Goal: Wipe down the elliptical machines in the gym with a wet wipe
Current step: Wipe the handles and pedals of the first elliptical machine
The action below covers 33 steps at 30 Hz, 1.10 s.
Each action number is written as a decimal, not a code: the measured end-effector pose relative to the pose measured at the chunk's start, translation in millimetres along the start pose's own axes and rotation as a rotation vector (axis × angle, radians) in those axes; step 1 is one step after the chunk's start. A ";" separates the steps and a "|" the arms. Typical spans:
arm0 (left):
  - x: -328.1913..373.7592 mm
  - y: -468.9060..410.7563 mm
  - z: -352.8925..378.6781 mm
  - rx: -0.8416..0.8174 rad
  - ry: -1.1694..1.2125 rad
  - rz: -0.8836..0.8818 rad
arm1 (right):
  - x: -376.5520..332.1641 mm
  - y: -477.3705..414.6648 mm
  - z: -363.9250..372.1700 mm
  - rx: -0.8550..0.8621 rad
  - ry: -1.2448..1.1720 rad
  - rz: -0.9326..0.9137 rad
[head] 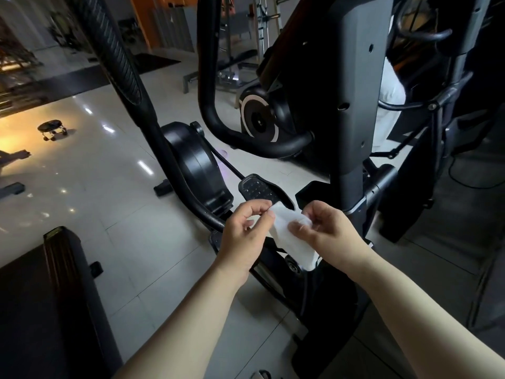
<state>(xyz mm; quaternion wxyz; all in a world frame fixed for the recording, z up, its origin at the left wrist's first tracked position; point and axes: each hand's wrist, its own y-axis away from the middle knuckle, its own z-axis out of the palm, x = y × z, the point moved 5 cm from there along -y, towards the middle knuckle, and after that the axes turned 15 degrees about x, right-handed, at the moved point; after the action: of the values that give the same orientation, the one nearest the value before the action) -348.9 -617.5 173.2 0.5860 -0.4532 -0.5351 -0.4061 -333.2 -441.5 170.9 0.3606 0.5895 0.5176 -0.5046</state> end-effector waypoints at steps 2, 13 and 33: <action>-1.0 -5.3 -2.6 -0.006 0.018 0.000 | -3.1 -1.3 -0.6 -0.010 0.094 -0.055; -47.9 -15.3 3.7 -0.363 0.342 -0.905 | 8.5 -23.2 21.4 0.290 -0.328 0.385; -81.2 -75.2 2.2 -0.327 -0.155 -0.201 | 42.9 -24.9 14.9 0.167 0.176 0.344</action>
<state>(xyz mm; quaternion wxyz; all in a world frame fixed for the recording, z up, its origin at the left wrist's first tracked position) -429.6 -635.7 99.6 0.4182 -0.5167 -0.5478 -0.5079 -362.7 -440.0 128.4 0.3449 0.7386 0.3953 -0.4234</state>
